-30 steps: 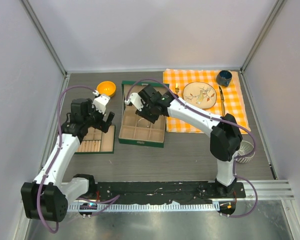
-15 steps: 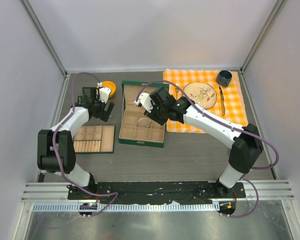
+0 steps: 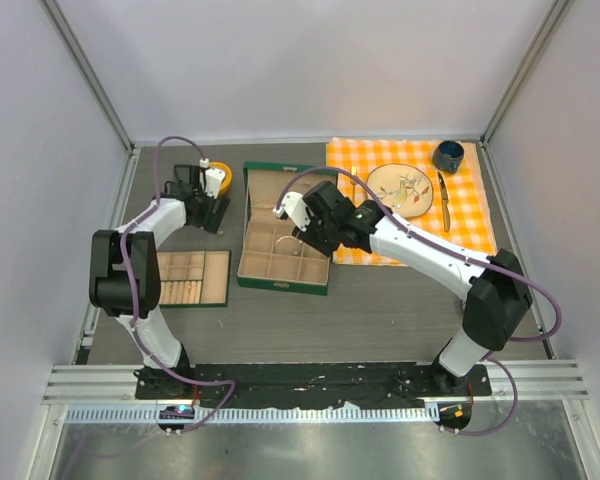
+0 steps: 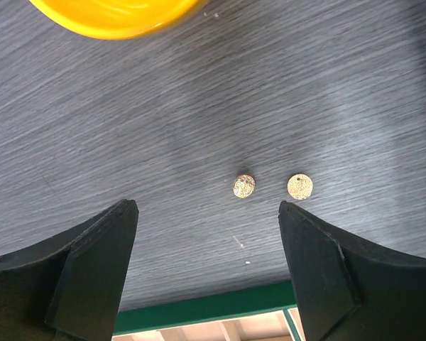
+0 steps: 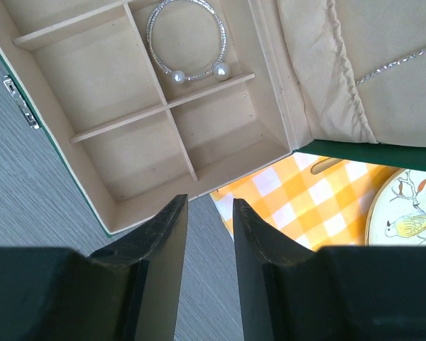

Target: Organize the mixed jewelry

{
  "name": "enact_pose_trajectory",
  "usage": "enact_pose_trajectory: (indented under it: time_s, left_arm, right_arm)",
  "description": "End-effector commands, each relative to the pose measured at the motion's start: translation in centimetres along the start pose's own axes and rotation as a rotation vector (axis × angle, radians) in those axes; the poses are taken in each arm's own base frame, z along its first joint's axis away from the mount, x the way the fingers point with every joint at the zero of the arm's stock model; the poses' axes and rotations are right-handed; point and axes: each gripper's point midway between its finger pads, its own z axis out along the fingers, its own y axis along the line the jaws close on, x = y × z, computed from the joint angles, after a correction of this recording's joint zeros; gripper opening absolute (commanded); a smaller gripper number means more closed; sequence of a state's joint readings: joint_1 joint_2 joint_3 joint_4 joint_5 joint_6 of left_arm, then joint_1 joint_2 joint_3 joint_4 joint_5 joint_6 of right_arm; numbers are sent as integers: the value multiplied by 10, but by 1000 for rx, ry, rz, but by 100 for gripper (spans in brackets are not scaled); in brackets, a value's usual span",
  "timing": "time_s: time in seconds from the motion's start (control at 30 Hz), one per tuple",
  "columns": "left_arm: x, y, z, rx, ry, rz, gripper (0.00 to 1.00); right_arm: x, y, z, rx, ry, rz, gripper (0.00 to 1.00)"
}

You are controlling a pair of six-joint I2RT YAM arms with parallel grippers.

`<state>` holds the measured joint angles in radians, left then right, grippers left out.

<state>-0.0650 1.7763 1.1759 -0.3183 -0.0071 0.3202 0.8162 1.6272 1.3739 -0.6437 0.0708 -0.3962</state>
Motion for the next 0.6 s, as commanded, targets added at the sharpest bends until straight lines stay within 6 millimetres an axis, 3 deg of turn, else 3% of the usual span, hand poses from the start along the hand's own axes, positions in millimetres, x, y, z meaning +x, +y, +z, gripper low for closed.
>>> enact_pose_trajectory:
  time_s: [0.0, 0.57]
  left_arm:
    - [-11, 5, 2, -10, -29, -15, 84]
    - [-3, -8, 22, 54, 9, -17, 60]
  right_arm:
    - [-19, -10, -16, 44, -84, 19, 38]
    - [-16, -9, -11, 39, -73, 22, 38]
